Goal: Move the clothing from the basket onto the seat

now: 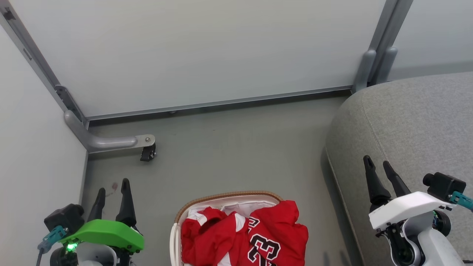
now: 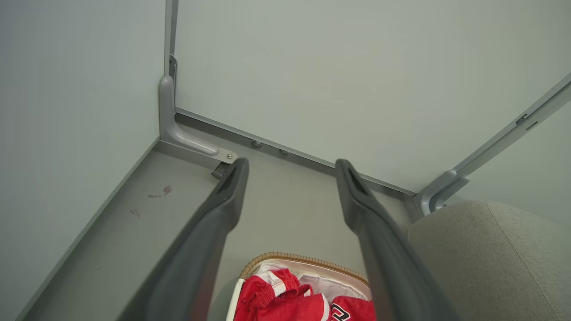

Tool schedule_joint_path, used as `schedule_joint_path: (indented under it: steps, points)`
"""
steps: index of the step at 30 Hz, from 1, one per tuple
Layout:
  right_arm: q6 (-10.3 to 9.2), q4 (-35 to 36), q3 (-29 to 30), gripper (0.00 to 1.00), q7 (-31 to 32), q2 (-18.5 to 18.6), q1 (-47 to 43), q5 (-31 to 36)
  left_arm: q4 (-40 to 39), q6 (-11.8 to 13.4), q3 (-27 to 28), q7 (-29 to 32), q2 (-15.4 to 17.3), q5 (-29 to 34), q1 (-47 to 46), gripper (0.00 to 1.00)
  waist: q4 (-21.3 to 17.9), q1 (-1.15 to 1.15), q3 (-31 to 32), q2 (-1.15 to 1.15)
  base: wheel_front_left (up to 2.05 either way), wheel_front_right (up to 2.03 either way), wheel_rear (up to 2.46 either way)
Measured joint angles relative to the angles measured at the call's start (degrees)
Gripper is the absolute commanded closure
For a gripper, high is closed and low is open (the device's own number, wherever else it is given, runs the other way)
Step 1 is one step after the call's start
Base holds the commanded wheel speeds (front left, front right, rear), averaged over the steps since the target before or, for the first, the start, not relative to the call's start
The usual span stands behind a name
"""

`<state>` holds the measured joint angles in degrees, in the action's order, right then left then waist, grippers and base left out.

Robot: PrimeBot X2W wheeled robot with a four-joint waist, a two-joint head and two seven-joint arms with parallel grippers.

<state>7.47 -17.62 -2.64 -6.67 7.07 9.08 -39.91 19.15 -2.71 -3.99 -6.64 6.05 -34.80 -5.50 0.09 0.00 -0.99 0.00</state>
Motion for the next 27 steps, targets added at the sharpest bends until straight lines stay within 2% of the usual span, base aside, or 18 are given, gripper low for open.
schedule_joint_path:
  steps: [18, 27]
  points:
    - [0.01, -2.77, -1.51, 0.0, -2.66, 0.62, 1.86, 11.57, -0.22, 2.18, -2.93, -2.77, 1.29, 10.76, -0.02, 0.0, 0.04, 0.0, -0.23, 0.0, 0.0, 0.0, 0.0]
    - [0.01, -4.14, -1.52, 0.0, -3.91, 0.56, 1.86, 16.55, 0.14, 2.4, -3.22, -4.03, 1.64, 14.94, -0.01, 0.0, -0.15, 0.0, -0.04, 0.0, 0.0, 0.0, 0.0]
